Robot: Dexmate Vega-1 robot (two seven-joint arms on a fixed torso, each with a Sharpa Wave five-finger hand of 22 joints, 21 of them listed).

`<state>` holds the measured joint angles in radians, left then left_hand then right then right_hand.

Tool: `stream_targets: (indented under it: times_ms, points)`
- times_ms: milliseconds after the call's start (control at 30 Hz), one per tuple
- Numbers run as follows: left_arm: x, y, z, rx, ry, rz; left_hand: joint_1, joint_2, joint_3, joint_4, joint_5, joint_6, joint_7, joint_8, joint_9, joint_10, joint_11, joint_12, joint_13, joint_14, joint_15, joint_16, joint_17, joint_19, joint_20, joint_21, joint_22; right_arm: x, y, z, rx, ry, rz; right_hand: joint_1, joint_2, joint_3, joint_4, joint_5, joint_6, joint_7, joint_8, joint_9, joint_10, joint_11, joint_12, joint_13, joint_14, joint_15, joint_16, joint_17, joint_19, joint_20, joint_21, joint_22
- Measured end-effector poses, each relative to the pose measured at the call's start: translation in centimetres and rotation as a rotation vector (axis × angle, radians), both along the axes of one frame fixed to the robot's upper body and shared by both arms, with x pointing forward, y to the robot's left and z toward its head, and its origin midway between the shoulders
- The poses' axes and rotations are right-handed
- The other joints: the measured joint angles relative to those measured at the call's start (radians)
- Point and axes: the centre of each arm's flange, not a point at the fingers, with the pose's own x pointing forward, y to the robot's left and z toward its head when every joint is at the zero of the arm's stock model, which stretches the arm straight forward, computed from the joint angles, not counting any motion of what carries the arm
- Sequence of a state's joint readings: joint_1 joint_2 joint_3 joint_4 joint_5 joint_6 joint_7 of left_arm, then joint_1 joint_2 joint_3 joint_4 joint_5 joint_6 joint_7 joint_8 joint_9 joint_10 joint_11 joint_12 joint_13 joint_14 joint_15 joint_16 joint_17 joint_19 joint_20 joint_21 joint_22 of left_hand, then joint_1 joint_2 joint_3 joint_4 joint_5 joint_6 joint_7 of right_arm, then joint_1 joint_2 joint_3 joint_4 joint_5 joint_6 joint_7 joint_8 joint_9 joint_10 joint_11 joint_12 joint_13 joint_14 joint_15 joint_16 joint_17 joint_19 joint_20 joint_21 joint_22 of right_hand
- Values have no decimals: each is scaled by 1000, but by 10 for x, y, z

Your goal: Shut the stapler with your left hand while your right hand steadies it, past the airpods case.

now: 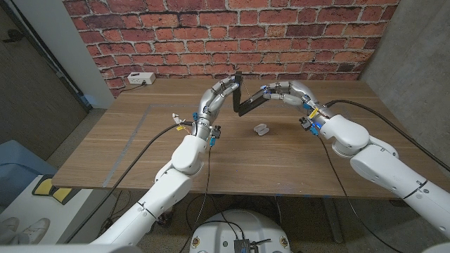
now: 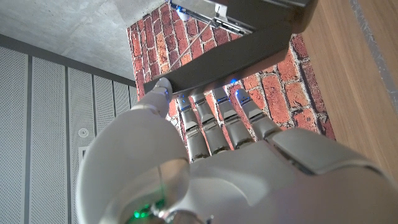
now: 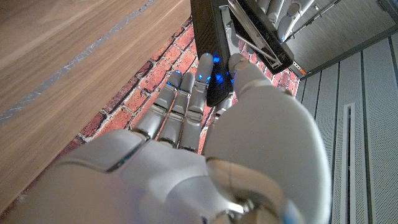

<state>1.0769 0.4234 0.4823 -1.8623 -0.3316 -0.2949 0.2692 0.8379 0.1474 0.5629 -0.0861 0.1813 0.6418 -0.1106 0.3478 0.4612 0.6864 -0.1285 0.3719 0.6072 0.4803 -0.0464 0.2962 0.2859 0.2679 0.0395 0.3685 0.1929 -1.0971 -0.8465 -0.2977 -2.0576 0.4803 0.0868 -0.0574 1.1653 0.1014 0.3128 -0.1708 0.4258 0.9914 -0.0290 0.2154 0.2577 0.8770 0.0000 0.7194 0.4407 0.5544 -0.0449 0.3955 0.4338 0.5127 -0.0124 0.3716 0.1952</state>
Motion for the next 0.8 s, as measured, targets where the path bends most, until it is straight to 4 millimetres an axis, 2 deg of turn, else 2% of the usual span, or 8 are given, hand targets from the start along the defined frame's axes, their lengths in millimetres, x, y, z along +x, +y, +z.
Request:
stream_targets:
  times_ms: [67,367,733,800]
  points:
    - [-2,-3,6,21,-11,-7,0,0,0,0,0,2,2,0,0,0,0,8,0,0,0,0,0,4,4,0,0,-2,3,1,-4,-10,-1,0,0,0,0,3,0,0,0,0,0,0,2,0,0,0,0,0,0,0,0,0]
    - [-4,-10,8,74,-15,0,4,-4,8,-8,-9,27,16,0,0,1,1,54,0,0,0,4,0,1,9,6,0,-8,11,3,-11,-33,5,0,0,2,-2,4,0,0,0,0,1,0,1,0,3,0,0,0,0,0,0,0]
    - [-10,-15,11,131,-40,38,4,-4,11,-11,-15,34,20,0,0,2,1,66,-1,0,0,11,0,-2,13,6,0,-12,15,2,-9,-40,9,3,-3,2,-2,4,0,0,0,0,7,0,-3,-1,5,2,-4,5,0,0,7,0]
    - [-12,-15,11,138,-43,50,13,-13,11,-11,-16,39,25,0,0,2,2,77,-2,0,0,11,0,-2,13,6,0,-13,16,2,-11,-42,10,3,-3,2,-2,4,0,0,0,0,7,0,-3,-1,5,2,-4,5,0,0,7,0]
